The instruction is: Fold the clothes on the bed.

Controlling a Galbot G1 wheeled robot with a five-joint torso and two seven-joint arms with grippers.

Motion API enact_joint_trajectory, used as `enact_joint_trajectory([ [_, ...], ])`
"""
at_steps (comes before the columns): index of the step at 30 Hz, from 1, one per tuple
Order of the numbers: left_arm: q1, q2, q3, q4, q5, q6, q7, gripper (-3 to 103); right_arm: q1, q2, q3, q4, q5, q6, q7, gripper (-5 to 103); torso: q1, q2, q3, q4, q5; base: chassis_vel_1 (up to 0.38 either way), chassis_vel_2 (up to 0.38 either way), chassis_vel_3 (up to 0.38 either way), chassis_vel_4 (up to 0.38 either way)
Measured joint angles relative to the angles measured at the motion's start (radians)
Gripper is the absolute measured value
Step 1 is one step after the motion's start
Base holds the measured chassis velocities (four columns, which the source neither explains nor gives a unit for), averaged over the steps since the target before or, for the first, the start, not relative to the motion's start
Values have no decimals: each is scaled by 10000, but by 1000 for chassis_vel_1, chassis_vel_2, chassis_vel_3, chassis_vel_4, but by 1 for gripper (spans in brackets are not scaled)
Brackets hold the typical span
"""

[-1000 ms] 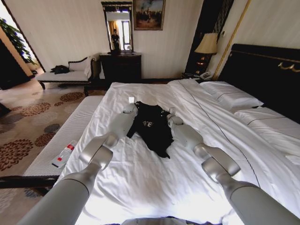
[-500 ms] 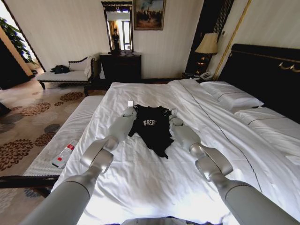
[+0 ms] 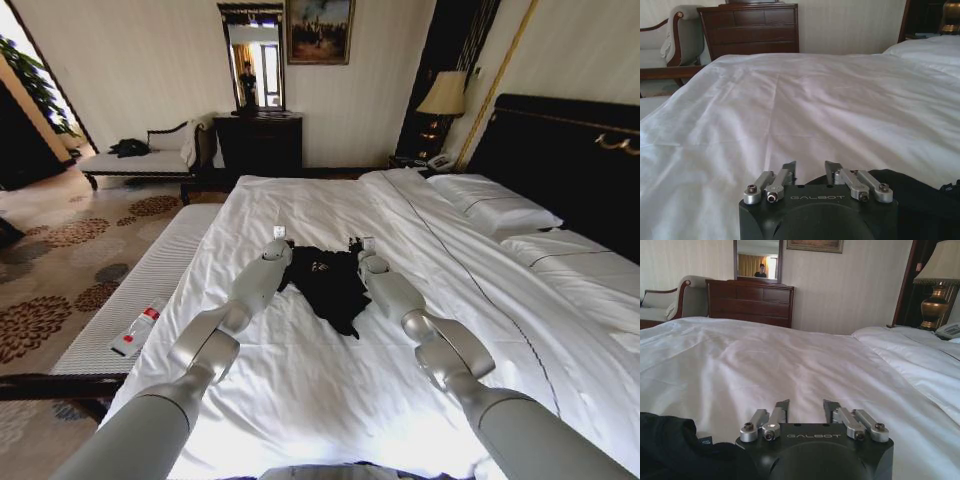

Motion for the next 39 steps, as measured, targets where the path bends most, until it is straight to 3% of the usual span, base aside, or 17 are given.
enact_joint_trajectory([
  [2,0,3,-2,10,7,19,-17,43,-12,-49,-41,94,76,-53,18,38,0,0,0,0,0,0,0,0,0],
  [3,19,48,2,-85,-2,62,-90,48,-63,-214,-194,408,330,-196,88,50,1,-1,0,0,0,0,0,0,0],
  [4,75,99,18,-249,-51,101,-166,54,-109,-337,-301,622,488,-274,129,50,1,0,0,2,2,0,0,0,0],
  [6,137,145,51,-415,-129,155,-244,54,-191,-539,-445,971,732,-399,188,55,1,0,0,3,2,0,0,0,0],
  [9,494,382,276,-1251,-417,344,-581,65,-694,-1533,-769,2500,1993,-904,319,66,1,0,0,6,2,0,0,0,0],
  [11,972,721,800,-2301,-859,403,-874,76,-1433,-2992,-783,3872,3071,-1127,327,77,0,0,-1,4,-4,0,0,0,0],
  [12,972,721,800,-2301,-859,403,-874,76,-1433,-2992,-783,3872,3071,-1127,327,77,0,0,-1,4,-4,0,0,0,0],
  [13,1487,1227,1131,-3512,-1540,480,-1067,87,-2282,-3755,-442,5103,3471,-1373,440,83,1,1,-2,-27,-4,0,0,0,0],
  [15,2409,2321,1246,-5295,-2231,506,-1275,92,-3449,-4258,93,6794,3682,-1723,700,93,0,1,-2,-33,10,-46,-52,-44,-33],
  [16,2409,2321,1246,-5295,-2231,506,-1275,92,-3449,-4258,93,6794,3682,-1723,700,93,0,1,-2,-33,10,-66,-52,-44,-30],
  [19,3910,3960,1165,-7528,-2677,420,-1381,100,-5020,-4757,1094,8756,3715,-1943,900,99,-3,2,-3,11,-1,-8,-12,2,8],
  [20,3910,3960,1165,-7528,-2677,420,-1381,100,-5020,-4757,1094,8756,3715,-1943,900,99,-3,2,-3,11,-1,43,5,37,55],
  [23,5670,5392,634,-9670,-2737,233,-1380,100,-7014,-5055,2193,10265,3448,-1957,926,100,-3,3,-4,9,-4,28,53,20,37],
  [27,7109,6190,-129,-10805,-2728,91,-1287,100,-8314,-5149,2986,11319,3239,-1923,938,100,-6,3,-5,4,-4,0,0,0,0],
  [30,7796,6543,-457,-11360,-2731,-14,-1253,100,-9104,-5171,3572,12000,3112,-1865,899,100,-6,3,-4,5,3,0,0,0,0],
  [33,8765,6977,-790,-12184,-2740,-149,-1115,100,-11286,-5063,4999,13292,2437,-1597,651,100,0,3,-2,-1,-3,0,0,0,0],
  [39,9900,7138,-1123,-12959,-2536,-256,-1105,100,-13478,-4649,5879,14462,1609,-1237,257,100,-4,4,-4,-3,-7,0,0,0,0],
])
